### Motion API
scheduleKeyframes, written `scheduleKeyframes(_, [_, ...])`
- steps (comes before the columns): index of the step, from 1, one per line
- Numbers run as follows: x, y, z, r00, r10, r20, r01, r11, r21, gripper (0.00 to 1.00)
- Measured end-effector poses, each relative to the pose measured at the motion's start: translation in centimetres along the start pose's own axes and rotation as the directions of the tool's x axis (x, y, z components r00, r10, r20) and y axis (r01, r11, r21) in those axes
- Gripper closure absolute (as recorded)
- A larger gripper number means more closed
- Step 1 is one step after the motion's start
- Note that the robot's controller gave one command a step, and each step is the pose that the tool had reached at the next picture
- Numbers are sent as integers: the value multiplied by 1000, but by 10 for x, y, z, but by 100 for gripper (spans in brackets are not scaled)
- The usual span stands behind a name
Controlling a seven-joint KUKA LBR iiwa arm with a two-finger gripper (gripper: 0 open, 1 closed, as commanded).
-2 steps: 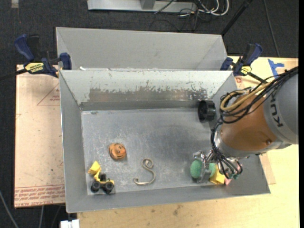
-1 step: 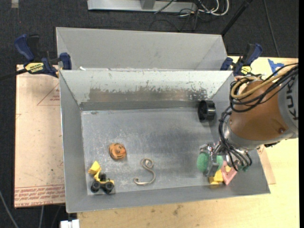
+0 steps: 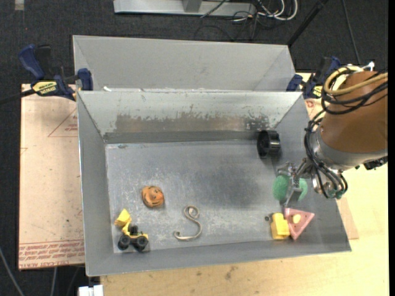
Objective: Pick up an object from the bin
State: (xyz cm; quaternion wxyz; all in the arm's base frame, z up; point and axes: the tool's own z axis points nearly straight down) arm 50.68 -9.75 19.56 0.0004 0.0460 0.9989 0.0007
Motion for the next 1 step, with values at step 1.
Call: scheduleKeyframes(1, [10, 14, -38, 1000, -8, 0, 8, 1000, 1, 100])
